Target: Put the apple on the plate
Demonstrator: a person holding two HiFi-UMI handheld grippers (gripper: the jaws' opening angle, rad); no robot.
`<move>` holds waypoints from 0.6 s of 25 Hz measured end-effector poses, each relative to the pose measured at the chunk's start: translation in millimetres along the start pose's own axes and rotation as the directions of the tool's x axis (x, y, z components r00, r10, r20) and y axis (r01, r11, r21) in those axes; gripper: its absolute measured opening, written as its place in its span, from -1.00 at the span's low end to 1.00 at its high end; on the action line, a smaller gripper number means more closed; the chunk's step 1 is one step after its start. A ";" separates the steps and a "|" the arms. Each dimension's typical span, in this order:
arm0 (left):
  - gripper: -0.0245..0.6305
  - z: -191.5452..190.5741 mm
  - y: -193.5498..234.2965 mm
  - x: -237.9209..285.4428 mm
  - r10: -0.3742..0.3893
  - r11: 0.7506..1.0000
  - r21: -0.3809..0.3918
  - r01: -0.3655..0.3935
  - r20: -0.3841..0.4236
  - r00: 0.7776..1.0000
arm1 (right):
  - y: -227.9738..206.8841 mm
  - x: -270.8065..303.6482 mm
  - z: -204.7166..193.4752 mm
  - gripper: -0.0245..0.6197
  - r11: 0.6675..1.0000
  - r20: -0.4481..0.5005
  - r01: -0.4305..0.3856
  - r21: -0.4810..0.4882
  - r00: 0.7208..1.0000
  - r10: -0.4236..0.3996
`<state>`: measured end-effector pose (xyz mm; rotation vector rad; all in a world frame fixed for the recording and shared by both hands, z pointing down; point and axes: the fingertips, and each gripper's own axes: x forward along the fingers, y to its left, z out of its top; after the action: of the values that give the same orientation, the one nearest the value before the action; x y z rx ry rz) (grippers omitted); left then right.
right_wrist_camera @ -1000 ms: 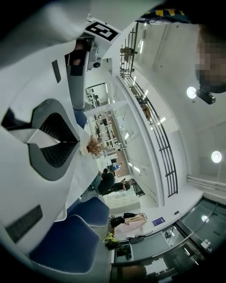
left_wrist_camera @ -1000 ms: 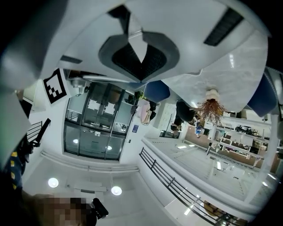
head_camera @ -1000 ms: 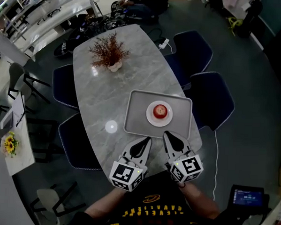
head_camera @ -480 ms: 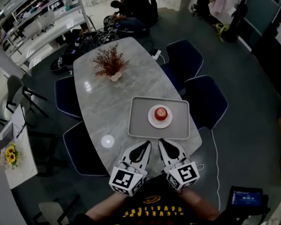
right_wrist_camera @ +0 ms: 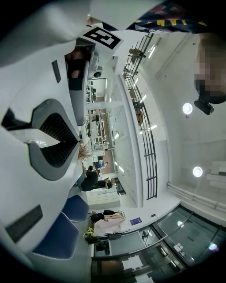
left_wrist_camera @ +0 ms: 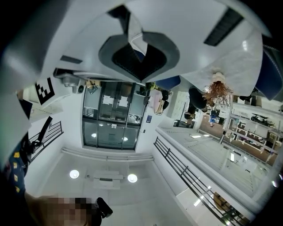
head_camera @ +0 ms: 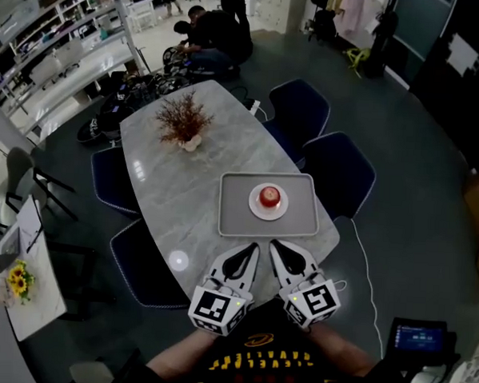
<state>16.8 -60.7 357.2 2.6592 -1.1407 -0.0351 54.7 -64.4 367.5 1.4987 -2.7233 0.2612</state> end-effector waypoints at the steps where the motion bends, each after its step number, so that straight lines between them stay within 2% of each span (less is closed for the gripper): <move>1: -0.92 1.5 -0.8 1.7 -0.001 1.000 0.001 0.001 -0.001 1.000 | -1.7 -0.6 0.6 -0.90 1.000 0.004 0.004 -0.002 1.000 -0.004; 4: -0.92 -0.3 -7.3 1.0 -0.019 1.000 0.005 0.019 0.002 1.000 | -2.6 -7.1 1.1 -0.90 1.000 0.015 0.016 -0.011 1.000 -0.016; 9: -0.92 19.7 -7.8 -41.2 -0.029 0.999 0.039 0.028 0.024 0.999 | 41.1 -15.4 14.3 -0.90 0.998 0.050 0.033 -0.052 0.998 -0.031; 12: -0.92 17.6 -8.5 -39.4 -0.042 0.997 0.073 0.040 0.033 0.999 | 40.6 -13.6 19.7 -0.90 0.997 0.063 0.038 -0.070 0.997 -0.034; 15: -0.92 10.2 -13.5 -40.9 -0.062 0.996 0.057 0.061 0.014 0.998 | 41.2 -18.0 15.6 -0.90 0.996 0.053 0.050 -0.068 0.998 -0.046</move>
<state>-3.2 -24.6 341.1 2.7485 -1.0793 -0.0354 30.7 -30.1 344.7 1.5717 -2.7000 0.1276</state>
